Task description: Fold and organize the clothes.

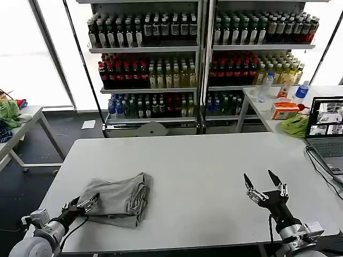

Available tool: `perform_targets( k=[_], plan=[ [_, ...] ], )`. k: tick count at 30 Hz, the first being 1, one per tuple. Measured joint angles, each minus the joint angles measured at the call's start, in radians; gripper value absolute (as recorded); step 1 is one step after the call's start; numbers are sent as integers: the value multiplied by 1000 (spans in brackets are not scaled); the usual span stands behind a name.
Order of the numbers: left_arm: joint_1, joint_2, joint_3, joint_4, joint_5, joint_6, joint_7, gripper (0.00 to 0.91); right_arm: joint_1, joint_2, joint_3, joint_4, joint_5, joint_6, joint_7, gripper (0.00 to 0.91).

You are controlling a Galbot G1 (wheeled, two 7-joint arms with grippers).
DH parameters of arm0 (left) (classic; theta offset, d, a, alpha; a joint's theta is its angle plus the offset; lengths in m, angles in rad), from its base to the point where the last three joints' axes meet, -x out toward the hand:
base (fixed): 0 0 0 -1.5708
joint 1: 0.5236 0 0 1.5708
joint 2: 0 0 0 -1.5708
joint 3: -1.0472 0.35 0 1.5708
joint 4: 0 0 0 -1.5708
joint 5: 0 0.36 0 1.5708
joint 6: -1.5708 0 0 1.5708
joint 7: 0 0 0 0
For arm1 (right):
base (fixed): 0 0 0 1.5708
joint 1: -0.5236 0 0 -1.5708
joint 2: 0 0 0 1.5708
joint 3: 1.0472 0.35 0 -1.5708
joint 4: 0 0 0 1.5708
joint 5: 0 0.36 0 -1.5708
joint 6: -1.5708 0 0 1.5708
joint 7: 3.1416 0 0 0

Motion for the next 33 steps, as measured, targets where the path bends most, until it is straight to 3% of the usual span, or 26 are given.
perform_targets(
  k=[19,33],
  plan=[
    [-38,-44,40,-12,-28,-7,-24,20,10,-3,-1,-3,2,-3,2,907],
    [-84,-48,-74,36,-144,-13,-133,20,55,-18,-26,-21,14,-14,19,907]
  ],
)
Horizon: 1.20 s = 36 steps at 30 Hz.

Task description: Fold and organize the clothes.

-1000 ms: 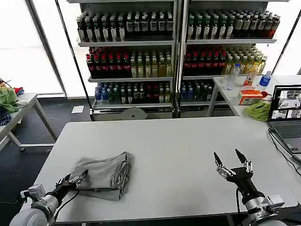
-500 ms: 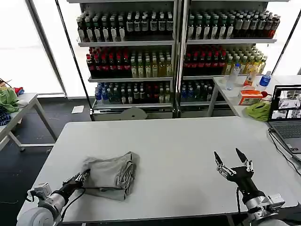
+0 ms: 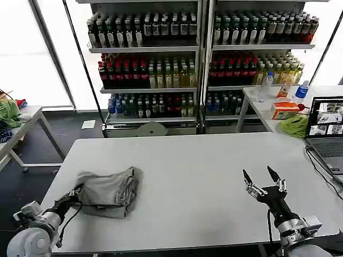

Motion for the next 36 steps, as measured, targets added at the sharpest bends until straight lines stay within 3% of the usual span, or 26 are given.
perform_targets(
  k=[7,15,22,29,36],
  plan=[
    [26,49,-125,31,-25,18,-15,20,15,-10,-7,-3,8,-1,2,907],
    [58,155,-273,25,-47,44,-26,20,16,-13,-8,1,13,2,5,907],
    [53,228,-327,-32,-54,73,-58,20,18,-8,-2,7,18,5,6,907],
    [45,241,-291,-137,-23,102,-111,20,17,1,3,-1,19,8,6,907],
    [13,217,-91,-237,99,120,-167,20,14,13,17,-8,19,7,8,907]
  ],
)
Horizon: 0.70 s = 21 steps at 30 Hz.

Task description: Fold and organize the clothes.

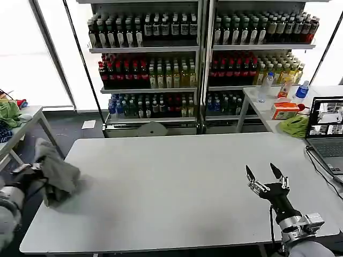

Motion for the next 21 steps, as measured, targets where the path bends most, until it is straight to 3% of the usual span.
perform_targets(
  k=[8,14,16,17,18,21],
  plan=[
    [-102,-46,339,-30,162,11,-63,20,-20,15,16,15,-11,-19,8,907],
    [-193,-94,569,-43,158,15,-123,20,-16,29,2,22,-35,-38,19,907],
    [-225,-115,637,-43,119,15,-153,171,-12,33,-8,21,-45,-45,23,907],
    [-240,-127,666,-43,95,16,-167,806,-8,35,-15,21,-51,-50,26,907],
    [-255,-139,691,-45,68,17,-184,907,-4,38,-22,21,-57,-55,30,907],
    [-300,-181,759,-47,-24,16,-232,907,11,40,-49,21,-79,-76,46,907]
  ],
)
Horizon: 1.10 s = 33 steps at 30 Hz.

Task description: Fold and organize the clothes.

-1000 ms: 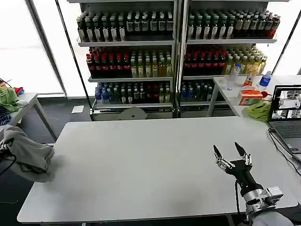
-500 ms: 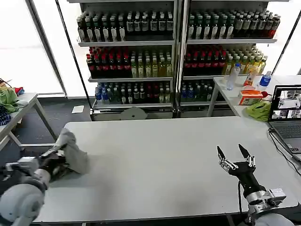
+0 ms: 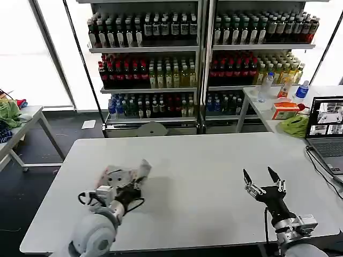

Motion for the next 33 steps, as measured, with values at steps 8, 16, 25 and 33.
perform_targets(
  k=[8,16,25,33],
  plan=[
    [-90,-102,94,19,-158,-10,-39,907,51,-12,-100,2,9,-80,59,907],
    [-140,-158,87,20,-243,-48,-9,907,146,-31,-219,-21,110,-182,126,907],
    [-137,-133,-64,40,-201,-131,84,907,286,-40,-389,-92,258,-297,167,907],
    [-76,-106,-251,29,-127,-171,158,907,437,-12,-559,-211,368,-362,195,907]
  ],
)
